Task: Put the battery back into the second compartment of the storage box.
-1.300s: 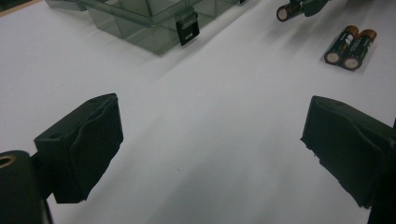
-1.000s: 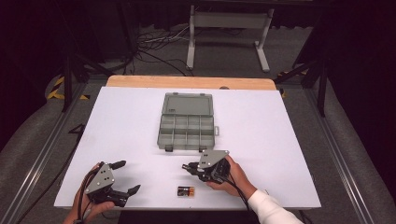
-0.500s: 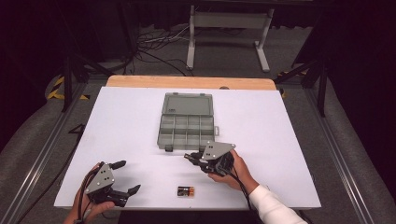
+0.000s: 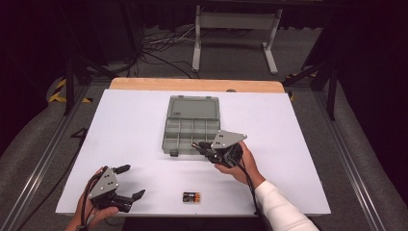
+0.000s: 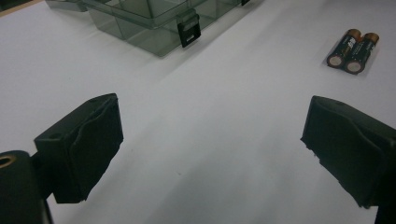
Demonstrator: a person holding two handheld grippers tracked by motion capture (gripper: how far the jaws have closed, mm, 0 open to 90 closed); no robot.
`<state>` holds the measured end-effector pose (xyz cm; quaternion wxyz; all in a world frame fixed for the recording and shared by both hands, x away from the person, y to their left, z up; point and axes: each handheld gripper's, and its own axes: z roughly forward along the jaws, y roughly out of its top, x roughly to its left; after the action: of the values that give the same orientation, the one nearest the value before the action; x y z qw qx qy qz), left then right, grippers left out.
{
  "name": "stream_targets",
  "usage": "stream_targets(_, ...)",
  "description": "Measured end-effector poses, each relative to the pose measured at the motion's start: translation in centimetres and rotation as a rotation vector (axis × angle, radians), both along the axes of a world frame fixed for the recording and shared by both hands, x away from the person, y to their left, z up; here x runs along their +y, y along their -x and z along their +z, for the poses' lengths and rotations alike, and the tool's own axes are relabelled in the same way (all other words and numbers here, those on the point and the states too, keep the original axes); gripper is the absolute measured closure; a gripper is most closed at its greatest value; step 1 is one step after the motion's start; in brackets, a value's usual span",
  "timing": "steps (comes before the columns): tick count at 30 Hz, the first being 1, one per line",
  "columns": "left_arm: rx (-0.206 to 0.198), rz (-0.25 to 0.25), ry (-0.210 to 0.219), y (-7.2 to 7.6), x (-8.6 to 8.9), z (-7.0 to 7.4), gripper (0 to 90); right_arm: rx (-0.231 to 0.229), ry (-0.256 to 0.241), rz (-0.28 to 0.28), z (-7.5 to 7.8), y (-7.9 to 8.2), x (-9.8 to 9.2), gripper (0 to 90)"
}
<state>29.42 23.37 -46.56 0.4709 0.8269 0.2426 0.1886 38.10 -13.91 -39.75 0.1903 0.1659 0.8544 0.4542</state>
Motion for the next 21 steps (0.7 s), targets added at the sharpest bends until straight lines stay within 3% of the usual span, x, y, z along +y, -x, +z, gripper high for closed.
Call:
stream_targets(11,-0.007,-0.021,0.013,-0.7,-0.4,0.1,5.5,0.027,-0.042,-0.077,0.8,-2.7,-0.1,77.8)
stream_targets(21,-0.007,-0.044,0.008,-1.3,-0.9,0.1,5.4,0.055,-0.037,-0.137,0.9,-5.0,0.7,77.8)
